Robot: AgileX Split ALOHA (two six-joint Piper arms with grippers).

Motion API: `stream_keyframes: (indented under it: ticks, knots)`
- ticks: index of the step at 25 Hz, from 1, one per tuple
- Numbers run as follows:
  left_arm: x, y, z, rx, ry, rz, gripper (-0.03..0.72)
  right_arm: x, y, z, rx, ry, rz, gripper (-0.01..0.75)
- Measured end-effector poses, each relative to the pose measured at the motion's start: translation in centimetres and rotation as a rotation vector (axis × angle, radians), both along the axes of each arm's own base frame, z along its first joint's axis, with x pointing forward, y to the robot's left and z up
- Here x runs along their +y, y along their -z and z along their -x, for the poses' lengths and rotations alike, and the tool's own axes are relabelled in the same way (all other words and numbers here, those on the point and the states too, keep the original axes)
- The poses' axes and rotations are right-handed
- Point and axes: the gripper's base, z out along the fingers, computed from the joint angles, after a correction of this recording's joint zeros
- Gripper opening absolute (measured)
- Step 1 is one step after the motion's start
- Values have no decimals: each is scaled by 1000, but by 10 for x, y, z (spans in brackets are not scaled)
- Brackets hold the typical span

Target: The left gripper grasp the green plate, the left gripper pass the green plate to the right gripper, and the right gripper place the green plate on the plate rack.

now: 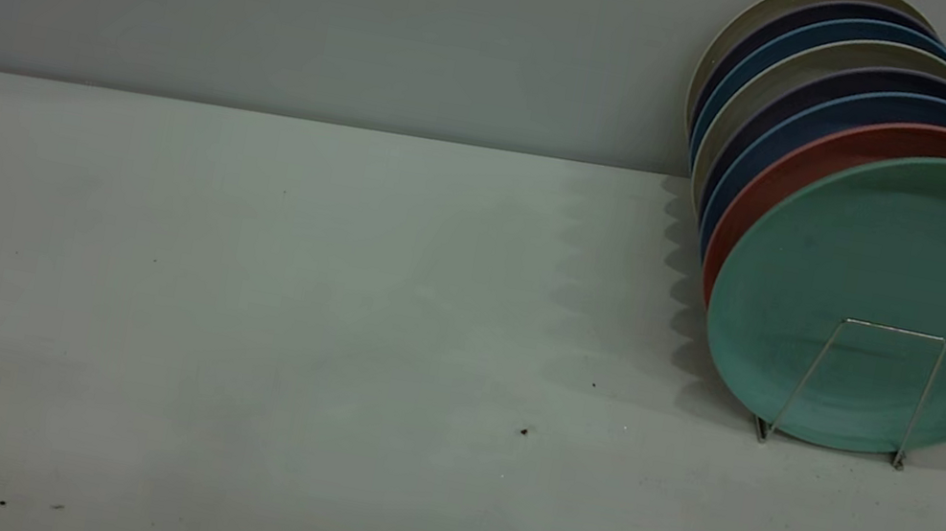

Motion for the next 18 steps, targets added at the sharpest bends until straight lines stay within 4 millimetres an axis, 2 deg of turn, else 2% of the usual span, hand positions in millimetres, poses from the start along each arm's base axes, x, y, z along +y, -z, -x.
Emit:
stream_keyframes:
  ticks: [8, 18]
  knots:
    - [0, 0, 1, -5, 0, 0, 516, 0, 0, 0, 0, 0, 0, 241]
    - [0, 0, 28, -190, 0, -1, 516, -1, 1, 16, -107, 4, -6, 241]
